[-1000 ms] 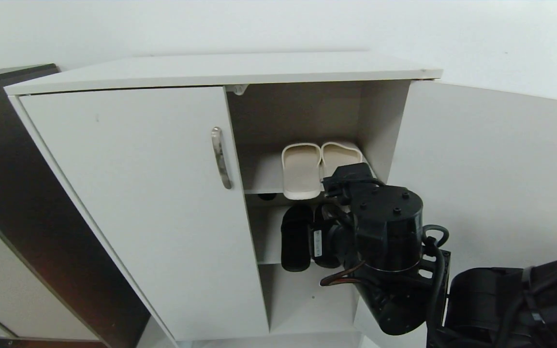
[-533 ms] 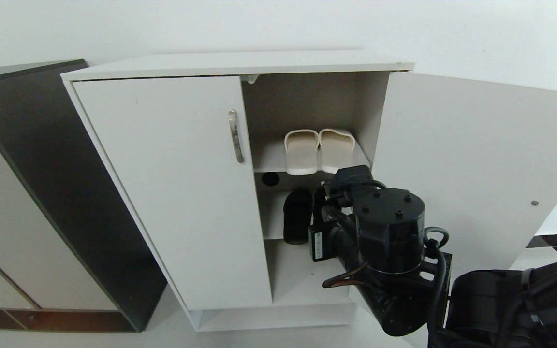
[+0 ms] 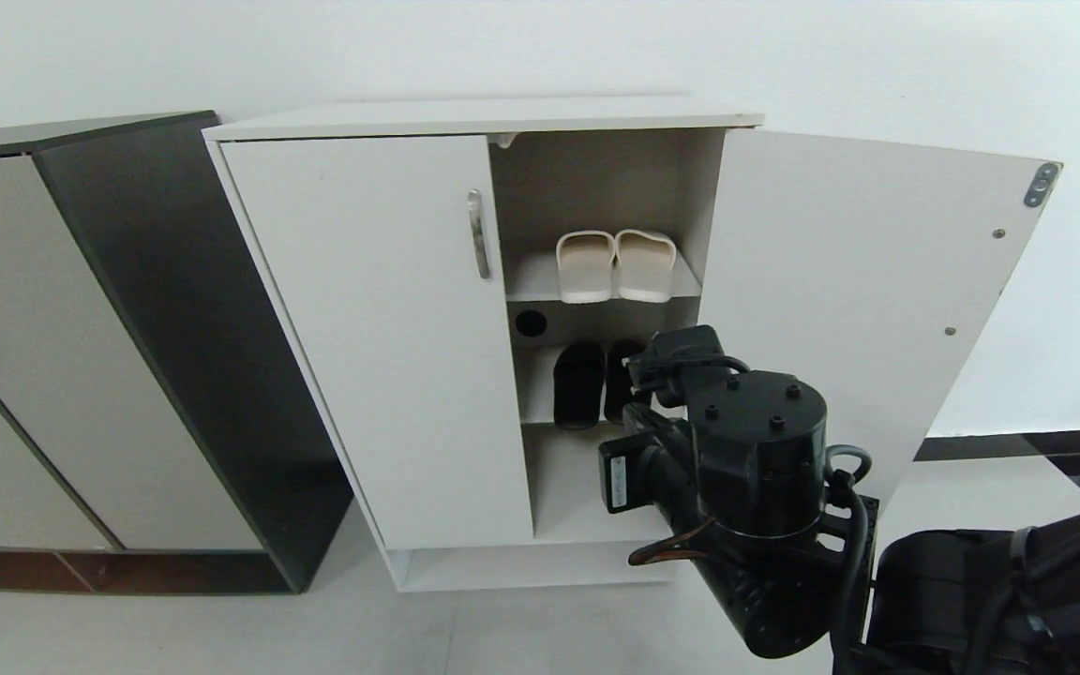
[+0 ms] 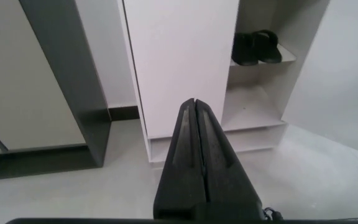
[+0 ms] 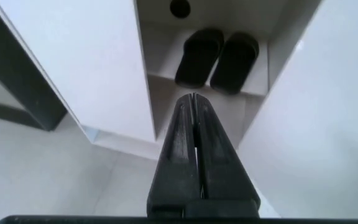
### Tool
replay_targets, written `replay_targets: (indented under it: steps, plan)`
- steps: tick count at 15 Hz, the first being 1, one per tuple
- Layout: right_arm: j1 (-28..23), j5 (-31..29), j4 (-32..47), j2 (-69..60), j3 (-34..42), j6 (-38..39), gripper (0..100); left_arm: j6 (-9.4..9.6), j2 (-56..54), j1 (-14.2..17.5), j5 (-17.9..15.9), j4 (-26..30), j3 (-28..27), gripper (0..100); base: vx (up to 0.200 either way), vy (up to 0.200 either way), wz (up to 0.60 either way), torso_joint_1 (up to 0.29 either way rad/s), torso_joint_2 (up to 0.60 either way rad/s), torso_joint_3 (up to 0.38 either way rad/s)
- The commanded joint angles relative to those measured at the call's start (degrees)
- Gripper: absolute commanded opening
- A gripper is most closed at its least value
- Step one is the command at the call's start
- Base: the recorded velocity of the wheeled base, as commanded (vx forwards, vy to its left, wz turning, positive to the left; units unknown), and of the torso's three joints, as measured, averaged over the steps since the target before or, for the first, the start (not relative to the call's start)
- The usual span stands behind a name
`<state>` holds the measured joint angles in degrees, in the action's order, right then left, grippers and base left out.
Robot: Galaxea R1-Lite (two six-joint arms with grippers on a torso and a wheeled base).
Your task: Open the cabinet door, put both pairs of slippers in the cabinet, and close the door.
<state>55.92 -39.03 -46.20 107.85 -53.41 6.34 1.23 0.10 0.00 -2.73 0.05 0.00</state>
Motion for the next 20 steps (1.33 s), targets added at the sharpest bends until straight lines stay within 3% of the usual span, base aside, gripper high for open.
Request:
replay_targets:
  steps: [1, 20]
  plan:
    - [-0.02, 0.01, -0.03, 0.26, 0.15, -0.01, 0, 0.00, -0.01, 0.00, 0.01, -0.05, 0.00, 0, 0.000, 0.000, 0.00, 0.000, 0.00, 0.000]
    - [-0.64, 0.71, -1.08, 1.22, 0.94, -0.01, 0, 0.09, -0.01, 0.00, 0.01, 0.04, 0.00, 0, 0.000, 0.000, 0.00, 0.000, 0.00, 0.000]
